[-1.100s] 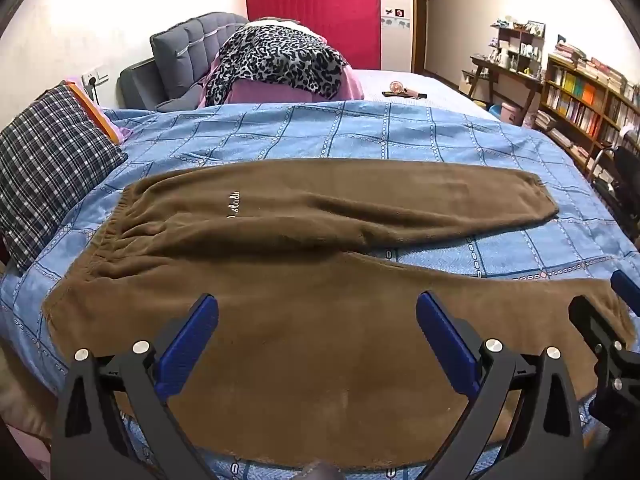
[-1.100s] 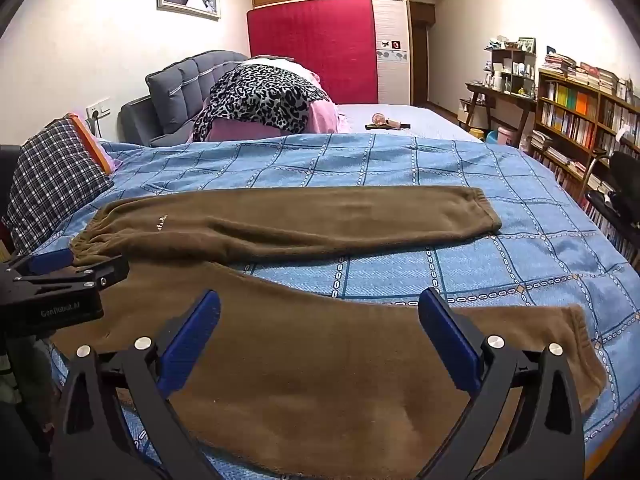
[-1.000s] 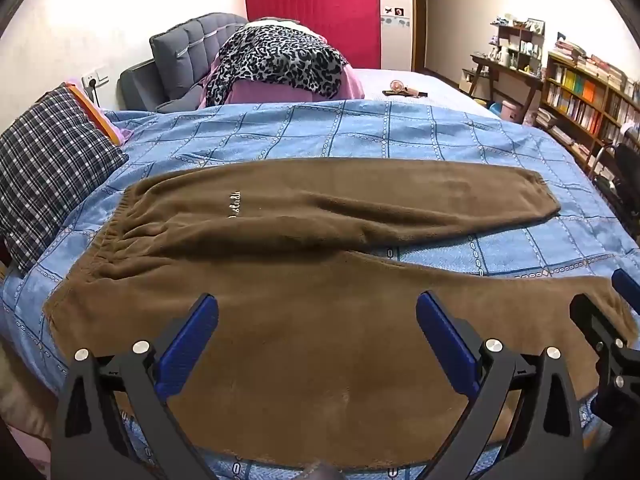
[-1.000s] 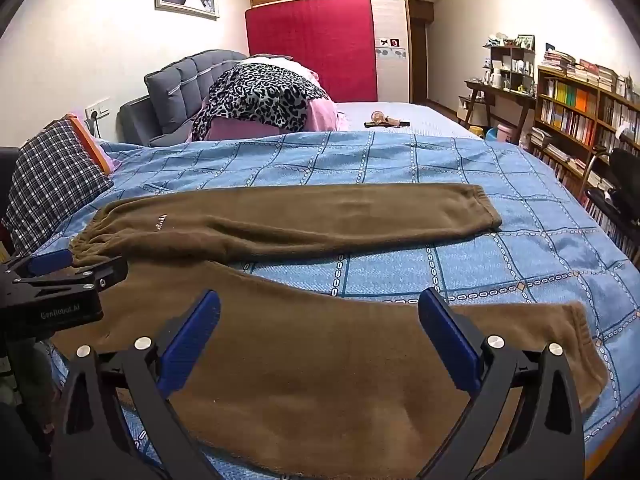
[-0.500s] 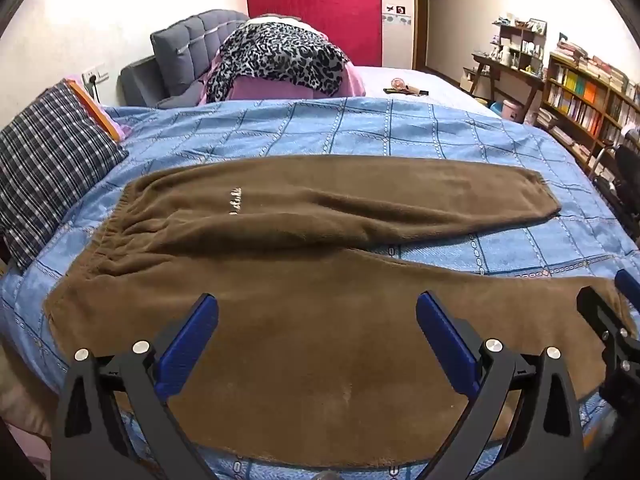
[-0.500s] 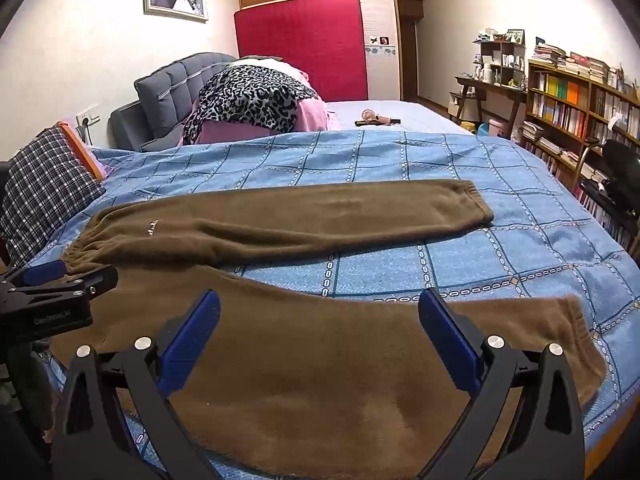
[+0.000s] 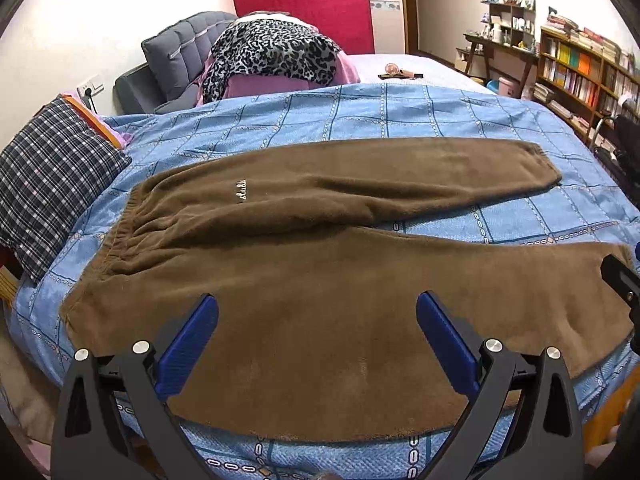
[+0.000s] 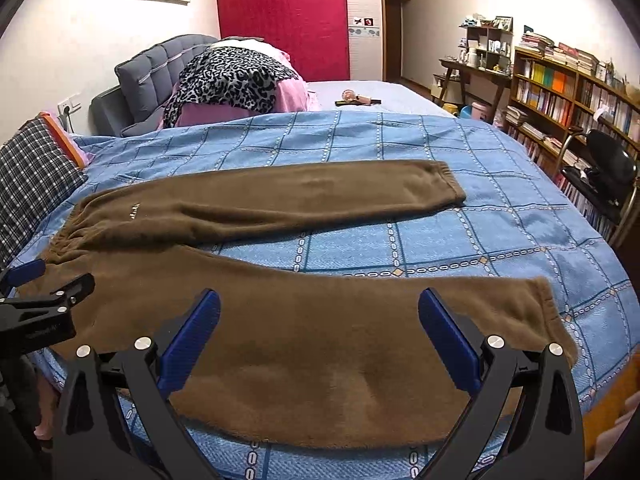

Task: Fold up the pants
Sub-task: 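Move both open grippers toward the brown pants' leg cuffs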

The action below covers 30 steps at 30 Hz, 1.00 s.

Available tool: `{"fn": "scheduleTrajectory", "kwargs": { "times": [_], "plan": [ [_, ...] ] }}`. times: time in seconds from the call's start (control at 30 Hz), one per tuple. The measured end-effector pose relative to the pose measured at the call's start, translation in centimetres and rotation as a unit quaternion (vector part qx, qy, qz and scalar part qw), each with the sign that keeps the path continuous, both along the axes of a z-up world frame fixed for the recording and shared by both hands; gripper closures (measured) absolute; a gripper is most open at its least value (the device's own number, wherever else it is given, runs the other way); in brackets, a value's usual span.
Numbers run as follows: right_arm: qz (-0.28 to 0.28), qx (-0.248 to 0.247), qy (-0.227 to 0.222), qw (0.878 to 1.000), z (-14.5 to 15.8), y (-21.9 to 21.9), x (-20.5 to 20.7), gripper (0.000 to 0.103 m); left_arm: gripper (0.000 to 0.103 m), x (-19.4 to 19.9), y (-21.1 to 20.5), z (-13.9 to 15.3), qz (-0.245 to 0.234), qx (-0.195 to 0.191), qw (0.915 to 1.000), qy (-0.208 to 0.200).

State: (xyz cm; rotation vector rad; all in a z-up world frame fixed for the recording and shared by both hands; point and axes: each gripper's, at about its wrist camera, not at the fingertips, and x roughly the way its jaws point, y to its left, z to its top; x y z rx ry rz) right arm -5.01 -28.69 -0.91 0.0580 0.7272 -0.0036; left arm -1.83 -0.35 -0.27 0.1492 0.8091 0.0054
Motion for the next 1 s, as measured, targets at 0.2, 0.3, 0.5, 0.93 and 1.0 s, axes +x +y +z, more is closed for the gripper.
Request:
{"fn": "scheduleTrajectory", "kwargs": {
  "times": [0.2,0.3,0.5,0.93,1.0],
  "plan": [
    [-0.015,-0.012,0.005,1.0,-0.1,-0.2,-0.3,0.003,0.005,-0.1,0.2,0.1,0.001,-0.006,1.0,0.001],
    [-0.023,-0.014,0.007,1.0,-0.1,-0.6,-0.4,0.003,0.005,0.0,0.2,0.0,0.003,-0.008,1.0,0.003],
    [-0.032,-0.016,0.018,0.999,-0.5,-1.0,-0.3,0.003,0.005,0.1,0.2,-0.1,0.006,-0.009,0.9999,0.007],
    [-0.023,-0.045,0.033,0.998,-1.0,-0.6,0.8,0.003,0.005,1.9,3.2,-0.2,0.05,-0.004,0.9987,0.011],
    [-0.015,-0.05,0.023,0.998,-0.3,-0.2,1.0,0.003,0.005,2.1,4.0,0.2,0.06,-0.001,0.9982,0.005]
  ]
}}
